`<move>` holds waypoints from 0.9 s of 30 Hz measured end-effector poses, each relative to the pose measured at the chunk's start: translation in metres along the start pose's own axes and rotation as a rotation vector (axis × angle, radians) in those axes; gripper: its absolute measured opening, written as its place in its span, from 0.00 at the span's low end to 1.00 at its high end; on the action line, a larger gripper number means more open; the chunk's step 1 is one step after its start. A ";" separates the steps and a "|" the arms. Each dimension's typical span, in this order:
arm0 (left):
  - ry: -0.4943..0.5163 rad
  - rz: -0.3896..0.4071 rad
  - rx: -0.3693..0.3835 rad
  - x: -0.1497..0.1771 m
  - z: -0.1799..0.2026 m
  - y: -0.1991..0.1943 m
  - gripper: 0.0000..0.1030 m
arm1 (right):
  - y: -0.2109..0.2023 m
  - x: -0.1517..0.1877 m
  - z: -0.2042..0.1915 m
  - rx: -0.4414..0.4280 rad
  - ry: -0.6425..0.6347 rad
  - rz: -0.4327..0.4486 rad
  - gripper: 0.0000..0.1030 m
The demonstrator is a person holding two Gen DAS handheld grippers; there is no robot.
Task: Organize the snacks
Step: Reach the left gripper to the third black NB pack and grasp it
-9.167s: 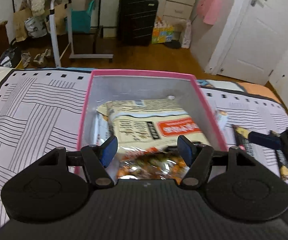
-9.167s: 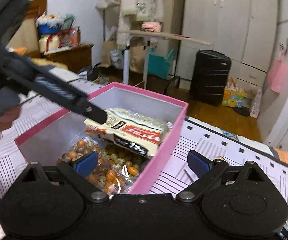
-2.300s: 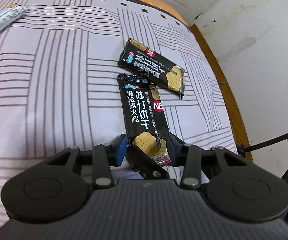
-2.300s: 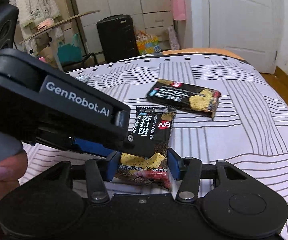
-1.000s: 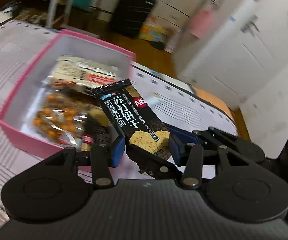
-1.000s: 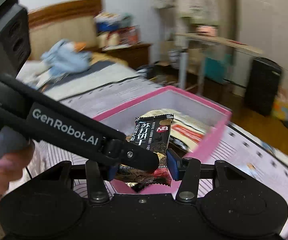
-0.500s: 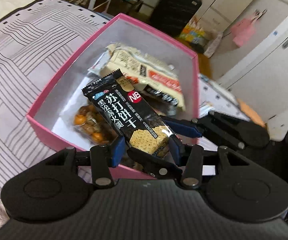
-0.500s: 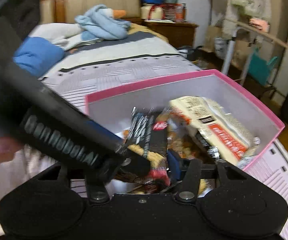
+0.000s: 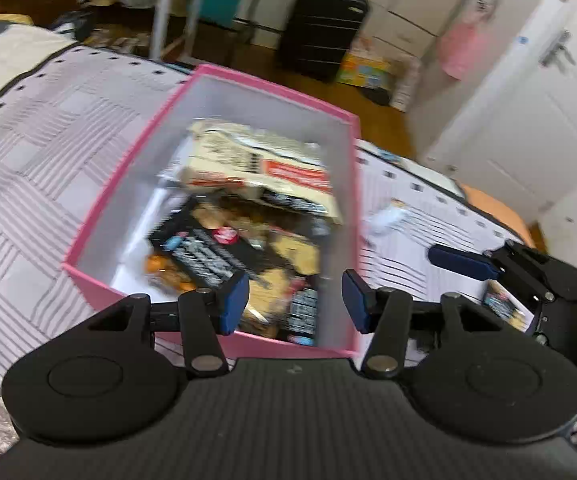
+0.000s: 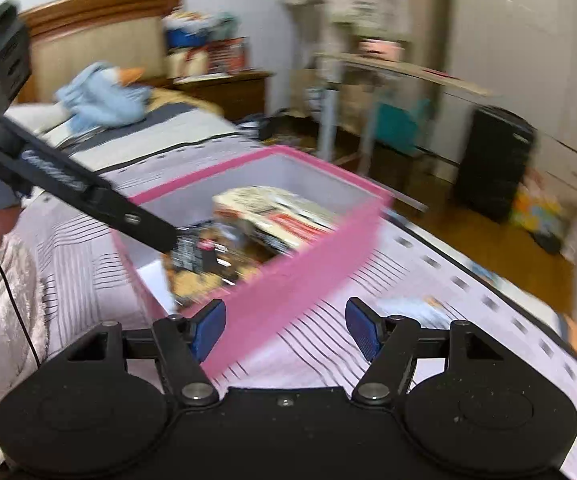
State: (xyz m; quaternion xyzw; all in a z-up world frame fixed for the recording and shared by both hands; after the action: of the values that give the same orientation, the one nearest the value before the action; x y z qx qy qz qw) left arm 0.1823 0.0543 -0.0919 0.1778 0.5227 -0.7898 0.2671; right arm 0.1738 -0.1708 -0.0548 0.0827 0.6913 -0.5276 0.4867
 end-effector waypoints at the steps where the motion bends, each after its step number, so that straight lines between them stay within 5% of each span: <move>1: 0.019 -0.009 0.022 0.000 0.006 -0.002 0.49 | -0.009 0.004 0.009 0.020 0.018 -0.003 0.70; 13: 0.284 -0.055 0.096 0.023 0.108 0.008 0.49 | -0.074 0.066 0.100 0.198 0.297 -0.013 0.80; 18: 0.353 -0.061 0.172 0.039 0.150 0.036 0.58 | -0.062 0.114 0.132 0.276 0.552 0.033 0.82; 27: 0.409 -0.102 0.282 0.064 0.198 0.121 0.59 | -0.019 0.179 0.164 0.509 0.605 -0.022 0.82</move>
State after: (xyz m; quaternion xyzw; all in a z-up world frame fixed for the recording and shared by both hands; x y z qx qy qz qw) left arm 0.2045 -0.1812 -0.1391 0.3429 0.4587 -0.8150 0.0882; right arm 0.1663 -0.3835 -0.1730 0.3451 0.6513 -0.6393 0.2191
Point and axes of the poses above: each gripper's, at about its wrist camera, not at the fingertips, and y roughly the way its jaws point, z to its right, x to its underside, the point moved 5 cm from there along y, roughly the way its jaws point, and after that the axes turned 2 degrees about x, right-handed, at the moved point
